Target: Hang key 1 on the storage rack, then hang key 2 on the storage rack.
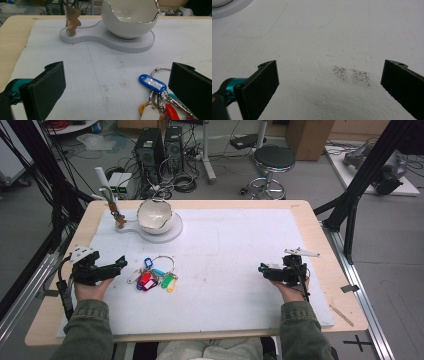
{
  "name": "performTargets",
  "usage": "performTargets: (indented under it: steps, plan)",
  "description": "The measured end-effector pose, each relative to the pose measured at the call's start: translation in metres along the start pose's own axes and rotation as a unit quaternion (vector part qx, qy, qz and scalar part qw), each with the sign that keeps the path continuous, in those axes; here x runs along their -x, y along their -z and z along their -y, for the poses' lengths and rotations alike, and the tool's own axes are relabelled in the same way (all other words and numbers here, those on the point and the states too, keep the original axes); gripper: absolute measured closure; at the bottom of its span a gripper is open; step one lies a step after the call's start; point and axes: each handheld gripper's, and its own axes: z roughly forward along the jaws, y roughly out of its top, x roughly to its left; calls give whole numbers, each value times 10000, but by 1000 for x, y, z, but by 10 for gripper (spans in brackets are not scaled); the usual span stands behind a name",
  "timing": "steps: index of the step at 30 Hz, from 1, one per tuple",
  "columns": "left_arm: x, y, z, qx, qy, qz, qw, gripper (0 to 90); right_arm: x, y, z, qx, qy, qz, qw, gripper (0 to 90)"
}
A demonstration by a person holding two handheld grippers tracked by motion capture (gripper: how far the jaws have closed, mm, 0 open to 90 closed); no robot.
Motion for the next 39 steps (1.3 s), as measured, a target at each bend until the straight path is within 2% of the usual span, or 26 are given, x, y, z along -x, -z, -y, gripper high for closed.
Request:
performTargets:
  steps: [12, 17, 22, 32, 36, 39]
  plan:
    - [17, -4, -10, -141, -327, 287, 9990, 17, 7, 4, 5, 71, -58, 26, 10000, 6]
    - [28, -7, -13, -223, -516, 441, 9974, 17, 9, 6, 7, 90, -29, 66, 9999, 6]
    - [35, -12, -13, -389, -642, 617, 9953, 17, 11, 9, 9, 154, -130, 100, 9997, 6]
    - [60, -24, -13, -710, -996, 995, 9875, 17, 13, 10, 11, 152, -119, 133, 9997, 6]
    - [67, -30, -13, -880, -1183, 1116, 9828, 17, 13, 10, 11, 172, -96, 117, 9997, 6]
    - [70, -35, -12, -1095, -1352, 1161, 9779, 17, 13, 10, 11, 161, -105, 111, 9998, 6]
